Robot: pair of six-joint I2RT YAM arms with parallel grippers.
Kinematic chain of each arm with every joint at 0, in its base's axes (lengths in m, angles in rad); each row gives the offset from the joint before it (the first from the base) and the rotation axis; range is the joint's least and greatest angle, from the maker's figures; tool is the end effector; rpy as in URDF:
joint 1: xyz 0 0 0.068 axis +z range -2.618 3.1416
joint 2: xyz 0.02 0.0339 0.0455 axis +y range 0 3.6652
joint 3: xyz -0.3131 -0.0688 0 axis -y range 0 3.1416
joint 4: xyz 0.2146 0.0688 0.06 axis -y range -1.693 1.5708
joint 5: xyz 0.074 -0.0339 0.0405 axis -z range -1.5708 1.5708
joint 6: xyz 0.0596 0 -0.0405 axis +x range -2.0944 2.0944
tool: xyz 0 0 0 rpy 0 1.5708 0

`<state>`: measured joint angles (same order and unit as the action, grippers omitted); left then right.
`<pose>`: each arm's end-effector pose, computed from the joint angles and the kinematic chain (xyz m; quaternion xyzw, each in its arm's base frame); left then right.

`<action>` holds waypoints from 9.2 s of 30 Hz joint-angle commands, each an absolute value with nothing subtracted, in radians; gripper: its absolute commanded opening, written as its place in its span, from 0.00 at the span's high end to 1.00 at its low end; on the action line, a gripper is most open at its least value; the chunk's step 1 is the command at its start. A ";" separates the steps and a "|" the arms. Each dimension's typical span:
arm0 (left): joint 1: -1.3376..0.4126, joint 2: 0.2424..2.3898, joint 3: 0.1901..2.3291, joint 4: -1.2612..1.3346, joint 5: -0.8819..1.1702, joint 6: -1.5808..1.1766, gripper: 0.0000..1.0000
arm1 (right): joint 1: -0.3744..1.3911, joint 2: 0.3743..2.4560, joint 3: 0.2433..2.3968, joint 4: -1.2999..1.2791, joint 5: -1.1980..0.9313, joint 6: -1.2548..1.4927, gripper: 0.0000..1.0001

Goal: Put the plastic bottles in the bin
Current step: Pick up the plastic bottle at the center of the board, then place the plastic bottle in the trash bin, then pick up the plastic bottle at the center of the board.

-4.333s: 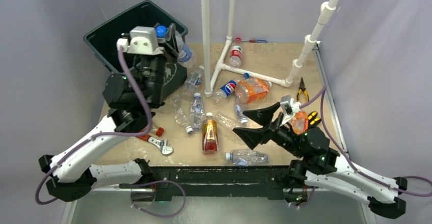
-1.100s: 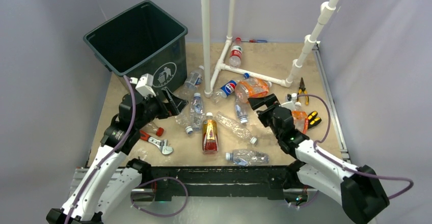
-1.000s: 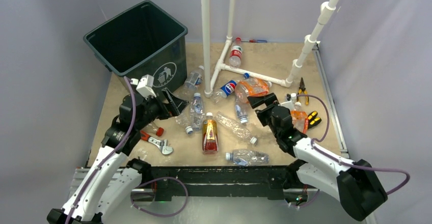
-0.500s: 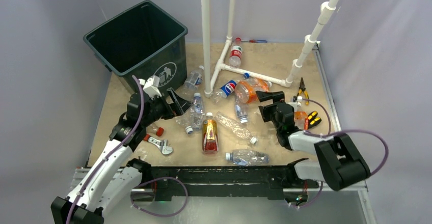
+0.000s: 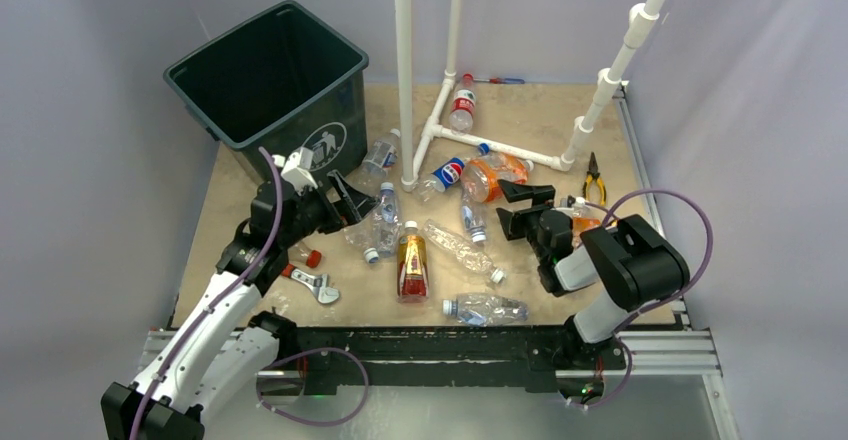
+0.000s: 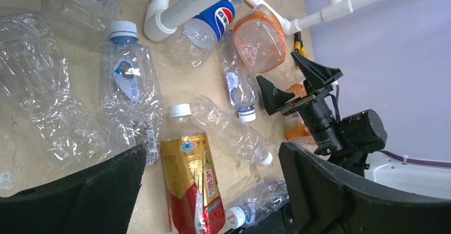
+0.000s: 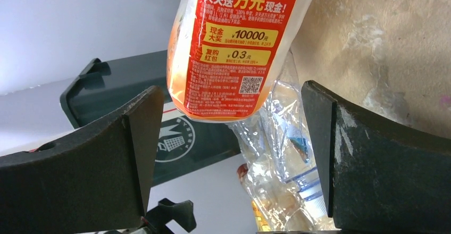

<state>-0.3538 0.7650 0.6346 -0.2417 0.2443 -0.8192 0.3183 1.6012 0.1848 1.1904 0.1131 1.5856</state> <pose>0.1240 -0.0612 0.3140 -0.1221 0.8133 -0.3937 0.4106 0.2411 0.0724 0.1938 0.4908 0.6086 0.4809 0.3968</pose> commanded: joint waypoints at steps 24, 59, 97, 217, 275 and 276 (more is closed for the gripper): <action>-0.351 0.756 0.644 -0.256 0.205 -0.845 0.05 | 0.313 1.928 0.299 1.486 0.199 1.720 0.01; -0.351 0.689 0.718 -0.369 0.149 -0.805 0.06 | 0.313 1.845 0.328 1.474 0.091 1.508 0.47; -0.567 0.841 1.040 -0.068 0.513 -0.535 0.00 | 0.571 0.506 0.503 0.111 -0.573 0.378 0.70; -0.336 1.476 1.777 0.297 -0.758 0.090 1.00 | 1.157 0.410 0.411 0.219 0.197 0.524 0.01; -0.530 0.920 1.358 -0.560 -0.152 -0.503 0.01 | 1.157 0.607 0.696 -0.260 0.657 0.593 0.01; -0.553 0.906 1.325 -0.554 -0.135 -0.518 0.01 | 1.155 0.628 0.689 -0.241 0.660 0.596 0.01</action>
<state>-0.4618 0.9752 1.3968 -0.5159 -0.1398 -0.4950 1.1557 0.5491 0.6754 -0.1944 0.5861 0.6094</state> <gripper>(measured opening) 0.992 0.987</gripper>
